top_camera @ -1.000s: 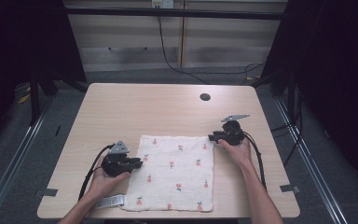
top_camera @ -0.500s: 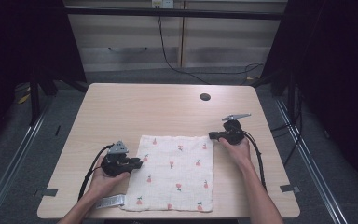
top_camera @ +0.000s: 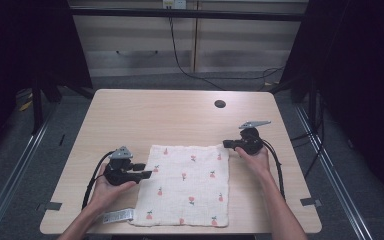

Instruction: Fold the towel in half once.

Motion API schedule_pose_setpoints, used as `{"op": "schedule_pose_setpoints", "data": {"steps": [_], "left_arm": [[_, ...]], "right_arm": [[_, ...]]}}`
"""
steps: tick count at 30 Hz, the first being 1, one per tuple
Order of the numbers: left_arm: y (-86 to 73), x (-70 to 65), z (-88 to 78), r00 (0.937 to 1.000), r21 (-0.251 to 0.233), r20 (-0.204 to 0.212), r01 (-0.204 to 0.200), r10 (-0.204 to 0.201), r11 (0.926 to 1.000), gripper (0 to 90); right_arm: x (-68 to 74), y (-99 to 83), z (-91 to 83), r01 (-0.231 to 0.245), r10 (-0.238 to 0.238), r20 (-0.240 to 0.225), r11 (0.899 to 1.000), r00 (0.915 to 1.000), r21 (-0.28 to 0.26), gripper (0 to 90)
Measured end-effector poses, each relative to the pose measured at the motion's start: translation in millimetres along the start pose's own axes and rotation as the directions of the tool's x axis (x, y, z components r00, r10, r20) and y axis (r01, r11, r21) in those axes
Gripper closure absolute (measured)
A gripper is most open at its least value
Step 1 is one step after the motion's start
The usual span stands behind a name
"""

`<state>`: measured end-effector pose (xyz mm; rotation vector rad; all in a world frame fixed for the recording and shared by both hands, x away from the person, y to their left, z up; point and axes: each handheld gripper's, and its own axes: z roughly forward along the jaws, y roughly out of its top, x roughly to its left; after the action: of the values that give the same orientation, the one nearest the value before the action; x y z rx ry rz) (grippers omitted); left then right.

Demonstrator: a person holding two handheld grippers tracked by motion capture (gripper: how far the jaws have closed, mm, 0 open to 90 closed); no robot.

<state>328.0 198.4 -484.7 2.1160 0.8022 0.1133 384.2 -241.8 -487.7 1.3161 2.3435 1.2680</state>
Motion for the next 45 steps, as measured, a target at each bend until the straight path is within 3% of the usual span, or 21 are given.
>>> {"op": "schedule_pose_setpoints", "data": {"steps": [2, 3, 5, 8, 10, 11, 15, 17, 21, 23, 24, 28, 30, 31, 33, 34, 36, 37, 39, 41, 45], "left_arm": [[3.2, 3.7, 0.0, 0.9994, 0.005, 0.028, 0.018, -0.018, 0.9998, 54.6], [7.7, 6.6, 1.1, 0.9999, 0.018, 0.0, 0.011, -0.011, 0.9998, 52.8], [10.6, 10.4, 0.8, 0.9996, 0.0, 0.009, 0.026, -0.026, 0.9997, 51.9], [17.2, 17.5, 0.9, 0.9989, -0.008, -0.023, 0.041, -0.041, 0.9991, 51.4], [18.8, 23.8, -1.7, 0.9973, -0.05, -0.032, 0.065, -0.067, 0.9966, 58.7], [20.3, 26.8, -1.2, 0.9966, -0.045, -0.03, 0.075, -0.077, 0.9962, 60.5], [26.0, 34.4, 3.1, 0.995, -0.062, -0.051, 0.083, -0.086, 0.9947, 60.0], [29.6, 39.0, 7.7, 0.9934, -0.063, -0.065, 0.09, -0.094, 0.9939, 60.1], [37.4, 47.1, 18.7, 0.9936, -0.054, -0.048, 0.1, -0.103, 0.9935, 60.7], [41.1, 52.0, 24.2, 0.9936, -0.037, -0.058, 0.095, -0.097, 0.9947, 60.3], [42.7, 56.0, 26.8, 0.9916, -0.03, -0.052, 0.117, -0.118, 0.9927, 59.9], [44.8, 67.9, 36.2, 0.9893, -0.019, -0.069, 0.127, -0.128, 0.9917, 58.7], [44.0, 71.2, 43.4, 0.9839, -0.028, -0.079, 0.159, -0.161, 0.9869, 58.9], [43.1, 71.6, 46.9, 0.9867, -0.032, -0.054, 0.152, -0.153, 0.9879, 58.5], [44.5, 67.8, 53.6, 0.9873, -0.018, -0.079, 0.136, -0.137, 0.9905, 58.6], [45.1, 66.6, 57.0, 0.9853, -0.021, -0.083, 0.148, -0.149, 0.9887, 58.5], [49.7, 58.7, 63.8, 0.9833, 0.003, -0.145, 0.112, -0.11, 0.9937, 54.3], [49.8, 56.2, 67.0, 0.9852, 0.016, -0.131, 0.113, -0.11, 0.9935, 55.0], [49.2, 54.4, 70.4, 0.9796, 0.031, -0.186, 0.083, -0.076, 0.9961, 55.5], [49.4, 55.4, 69.9, 0.9812, 0.035, -0.176, 0.086, -0.078, 0.9957, 56.7], [47.9, 51.9, 69.4, 0.9855, 0.05, -0.169, 0.022, -0.013, 0.9985, 72.1]], "right_arm": [[2.7, 0.8, -2.3, 0.005, -0.005, -0.002, 1.0, 1.0, -0.006, 88.6], [4.0, 1.1, -3.2, 0.007, -0.007, -0.005, 1.0, 1.0, -0.009, 88.6], [7.5, 2.3, -5.4, 0.018, -0.018, -0.014, 1.0, 0.9997, -0.022, 88.7], [11.3, 2.6, -6.7, 0.021, -0.022, -0.025, 0.999, 0.9994, -0.03, 88.7], [12.6, 2.6, -6.5, 0.024, -0.025, -0.027, 0.999, 0.9993, -0.032, 88.6], [13.2, 2.5, -6.6, 0.023, -0.024, -0.032, 0.999, 0.9992, -0.04, 88.6], [16.1, 0.5, -5.3, 0.023, -0.025, -0.05, 0.998, 0.9984, -0.052, 88.6], [17.8, -0.3, -4.4, 0.026, -0.029, -0.054, 0.999, 0.9981, -0.047, 88.6], [22.1, -0.2, -5.7, 0.037, -0.04, -0.058, 0.998, 0.9975, -0.05, 88.6], [23.2, -1.3, -7.8, 0.042, -0.045, -0.065, 0.998, 0.9969, -0.056, 88.5], [23.2, -2.3, -8.5, 0.041, -0.044, -0.065, 0.998, 0.9969, -0.056, 88.6], [20.3, -7.3, -11.6, 0.029, -0.032, -0.059, 0.998, 0.9977, -0.056, 88.4], [19.7, -10.1, -11.6, 0.029, -0.032, -0.065, 0.998, 0.9974, -0.055, 88.3], [19.5, -10.9, -11.1, 0.033, -0.036, -0.061, 0.998, 0.9975, -0.049, 88.3], [18.9, -13.0, -10.4, 0.031, -0.034, -0.07, 0.998, 0.997, -0.053, 88.3], [18.7, -13.7, -9.6, 0.029, -0.033, -0.07, 0.998, 0.997, -0.051, 88.4], [18.5, -15.0, -8.0, 0.024, -0.026, -0.066, 0.999, 0.9975, -0.039, 88.4], [18.0, -15.4, -7.7, 0.02, -0.023, -0.068, 0.999, 0.9974, -0.043, 88.3], [18.7, -15.9, -8.0, 0.026, -0.029, -0.071, 0.998, 0.9971, -0.051, 88.3], [19.4, -16.5, -8.7, 0.027, -0.031, -0.069, 0.999, 0.9972, -0.047, 88.3], [19.4, -16.8, -9.8, 0.029, -0.032, -0.069, 0.998, 0.9971, -0.048, 88.3]]}}
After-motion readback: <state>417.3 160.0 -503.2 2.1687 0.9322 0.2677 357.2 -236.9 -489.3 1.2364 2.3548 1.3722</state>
